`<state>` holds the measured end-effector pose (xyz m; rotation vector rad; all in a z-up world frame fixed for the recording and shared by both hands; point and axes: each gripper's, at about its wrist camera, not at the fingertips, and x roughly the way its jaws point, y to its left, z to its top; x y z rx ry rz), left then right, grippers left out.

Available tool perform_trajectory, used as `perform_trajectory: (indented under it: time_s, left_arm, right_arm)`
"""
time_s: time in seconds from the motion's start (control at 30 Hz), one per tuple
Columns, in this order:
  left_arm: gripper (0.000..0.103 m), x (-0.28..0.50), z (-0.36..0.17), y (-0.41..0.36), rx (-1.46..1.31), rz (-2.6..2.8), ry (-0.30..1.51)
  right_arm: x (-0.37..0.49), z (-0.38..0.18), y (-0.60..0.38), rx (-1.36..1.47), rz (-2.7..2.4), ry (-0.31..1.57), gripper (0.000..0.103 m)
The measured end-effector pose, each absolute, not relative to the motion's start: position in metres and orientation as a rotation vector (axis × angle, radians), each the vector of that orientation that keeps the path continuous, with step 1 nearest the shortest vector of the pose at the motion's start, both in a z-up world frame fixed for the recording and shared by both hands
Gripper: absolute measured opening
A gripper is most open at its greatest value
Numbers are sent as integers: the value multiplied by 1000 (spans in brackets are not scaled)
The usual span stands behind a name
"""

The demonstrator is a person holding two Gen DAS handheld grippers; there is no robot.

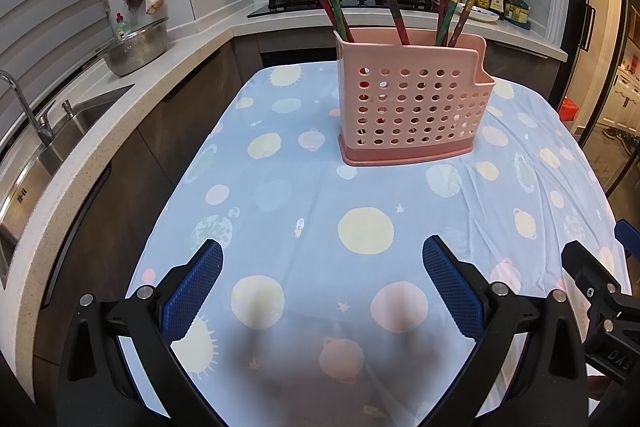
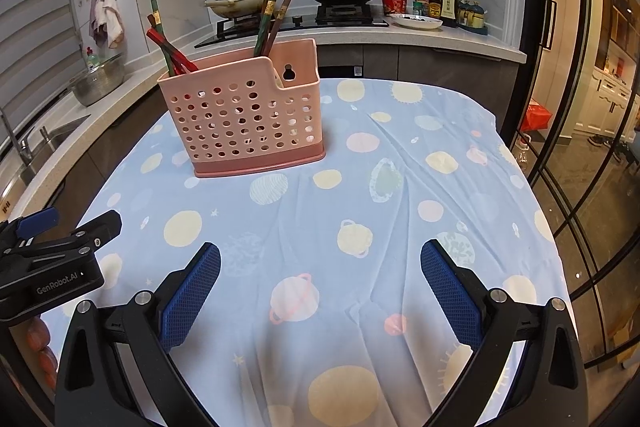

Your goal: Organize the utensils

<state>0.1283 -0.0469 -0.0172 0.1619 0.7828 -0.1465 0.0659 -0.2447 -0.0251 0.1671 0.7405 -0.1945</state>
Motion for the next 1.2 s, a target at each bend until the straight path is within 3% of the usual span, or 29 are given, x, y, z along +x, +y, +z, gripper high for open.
perform_trajectory:
  time_s: [1.2]
  left_arm:
    - [96,132,-17,-42,149,-142,788]
  right_arm:
    - [71,-23,-245,170,-199,744,96]
